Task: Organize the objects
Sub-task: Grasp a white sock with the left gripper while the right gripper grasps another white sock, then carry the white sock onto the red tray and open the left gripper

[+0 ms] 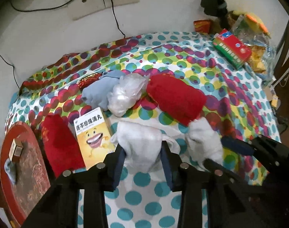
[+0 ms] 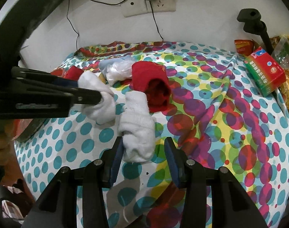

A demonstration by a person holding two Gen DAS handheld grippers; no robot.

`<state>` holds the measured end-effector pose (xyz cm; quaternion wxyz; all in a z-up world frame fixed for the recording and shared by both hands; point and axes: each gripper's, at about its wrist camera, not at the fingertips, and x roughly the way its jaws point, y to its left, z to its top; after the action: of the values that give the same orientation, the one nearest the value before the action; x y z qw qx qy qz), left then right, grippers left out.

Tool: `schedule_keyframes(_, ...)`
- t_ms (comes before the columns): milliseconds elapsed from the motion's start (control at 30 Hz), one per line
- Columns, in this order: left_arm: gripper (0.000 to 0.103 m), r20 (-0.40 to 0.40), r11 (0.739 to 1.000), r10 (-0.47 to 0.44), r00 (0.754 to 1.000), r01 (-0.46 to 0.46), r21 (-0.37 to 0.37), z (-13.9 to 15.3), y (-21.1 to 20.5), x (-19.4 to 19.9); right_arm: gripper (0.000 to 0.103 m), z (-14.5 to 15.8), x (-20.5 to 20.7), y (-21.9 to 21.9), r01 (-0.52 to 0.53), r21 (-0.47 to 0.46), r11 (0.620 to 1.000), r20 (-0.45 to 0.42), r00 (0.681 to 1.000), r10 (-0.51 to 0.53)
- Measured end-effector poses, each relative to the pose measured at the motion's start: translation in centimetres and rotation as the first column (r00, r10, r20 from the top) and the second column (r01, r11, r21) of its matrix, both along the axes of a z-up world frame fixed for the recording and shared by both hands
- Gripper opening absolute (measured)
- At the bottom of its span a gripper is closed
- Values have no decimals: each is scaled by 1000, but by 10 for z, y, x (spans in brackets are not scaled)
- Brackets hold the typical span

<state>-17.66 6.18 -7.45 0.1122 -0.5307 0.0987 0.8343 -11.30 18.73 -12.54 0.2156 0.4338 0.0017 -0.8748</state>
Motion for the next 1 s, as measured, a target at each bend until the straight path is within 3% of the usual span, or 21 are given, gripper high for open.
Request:
schedule_keyframes(267, 37, -24, 995, -8, 1000, 10, 94, 30, -20, 34, 43, 4, -4, -9, -15, 26, 1000, -22, 1000, 16)
schedule_keyframes(433, 37, -37, 993, 12, 999, -8, 114, 42, -38, 47, 31, 3, -7, -17, -18, 43, 999, -33, 999, 19)
schedule_keyframes(800, 37, -53, 980, 173, 984, -166, 112, 59, -118, 74, 29, 2, -24, -38, -47, 123, 991, -95, 994, 59)
schedule_keyframes(1000, 37, -55, 949, 303, 951, -297, 103, 66, -178, 79, 29, -2, -27, -42, -35, 136, 990, -117, 992, 51)
